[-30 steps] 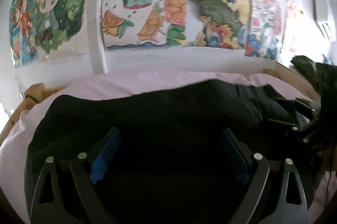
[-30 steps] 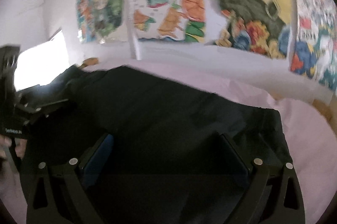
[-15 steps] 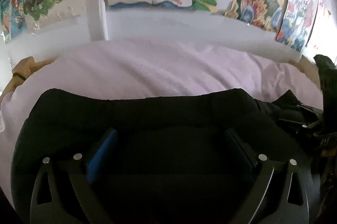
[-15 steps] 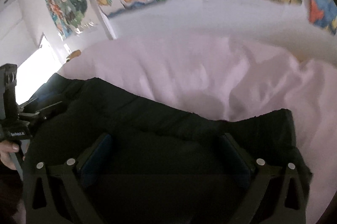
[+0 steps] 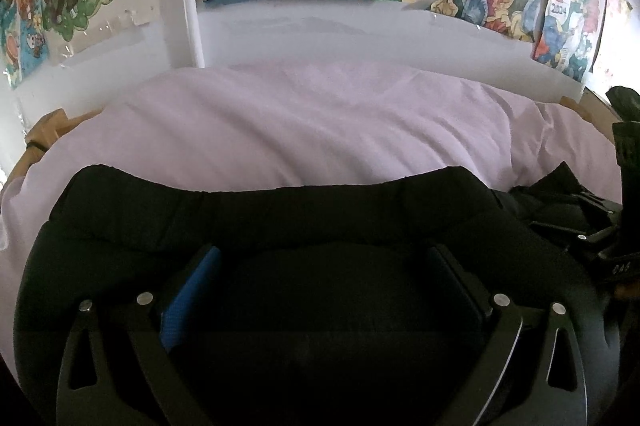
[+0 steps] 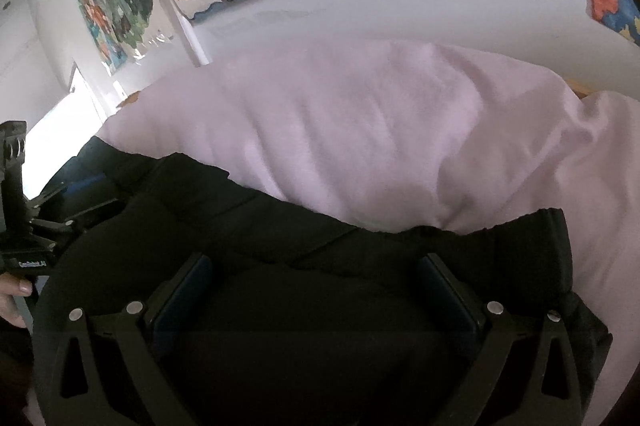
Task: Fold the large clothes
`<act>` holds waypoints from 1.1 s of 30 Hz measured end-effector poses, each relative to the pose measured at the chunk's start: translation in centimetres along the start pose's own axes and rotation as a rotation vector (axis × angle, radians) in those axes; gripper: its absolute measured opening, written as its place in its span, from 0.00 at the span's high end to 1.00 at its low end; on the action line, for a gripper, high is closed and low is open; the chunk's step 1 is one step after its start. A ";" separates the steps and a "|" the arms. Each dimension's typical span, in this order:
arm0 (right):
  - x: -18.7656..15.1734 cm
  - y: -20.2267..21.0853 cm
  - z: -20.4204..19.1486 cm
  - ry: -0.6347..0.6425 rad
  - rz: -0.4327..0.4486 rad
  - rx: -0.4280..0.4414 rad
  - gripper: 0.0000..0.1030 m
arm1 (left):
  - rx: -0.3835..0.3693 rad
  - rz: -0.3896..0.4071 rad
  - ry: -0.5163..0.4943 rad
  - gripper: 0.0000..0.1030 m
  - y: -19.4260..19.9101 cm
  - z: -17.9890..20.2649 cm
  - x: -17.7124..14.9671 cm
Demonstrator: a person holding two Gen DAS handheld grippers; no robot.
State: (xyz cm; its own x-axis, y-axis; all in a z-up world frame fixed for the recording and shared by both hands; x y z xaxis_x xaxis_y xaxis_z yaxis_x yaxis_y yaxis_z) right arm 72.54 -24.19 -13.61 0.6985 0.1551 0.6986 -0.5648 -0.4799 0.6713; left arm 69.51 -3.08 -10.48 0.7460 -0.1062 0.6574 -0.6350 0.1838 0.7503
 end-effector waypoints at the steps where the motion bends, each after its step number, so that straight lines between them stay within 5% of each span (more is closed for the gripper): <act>1: -0.1 0.1 0.0 -0.002 0.003 0.001 0.00 | -0.002 0.002 0.000 0.03 0.0 0.0 0.0; 14: -1.0 1.5 -0.8 0.004 0.077 -0.035 0.00 | -0.001 0.024 -0.020 0.02 0.4 0.7 -0.5; 24: -0.6 5.6 -1.4 -0.031 0.170 0.055 0.00 | -0.011 0.091 0.015 0.02 3.0 0.3 -1.0; 29: -1.0 7.3 -5.0 0.129 0.173 0.118 0.00 | -0.030 0.186 0.101 0.02 7.0 -1.0 -0.3; 33: -1.9 6.7 -5.8 0.237 0.125 0.094 0.00 | -0.026 0.168 0.142 0.02 7.8 -3.1 -0.9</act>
State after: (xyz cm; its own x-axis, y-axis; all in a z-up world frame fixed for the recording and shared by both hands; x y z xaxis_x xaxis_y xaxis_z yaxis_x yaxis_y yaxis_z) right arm 64.89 -22.68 -9.00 0.4972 0.2817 0.8206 -0.5895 -0.5843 0.5578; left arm 64.47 1.49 -5.41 0.6520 0.0663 0.7553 -0.7488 0.2122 0.6279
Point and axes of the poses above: each gripper's, at about its wrist camera, not at the fingertips, and y roughly against the way its jaws point, z to its right, x to its top, the point moved 6 cm from there along -y, roughly the way its jaws point, and after that the axes turned 6 degrees about y, right-handed, at the moved point
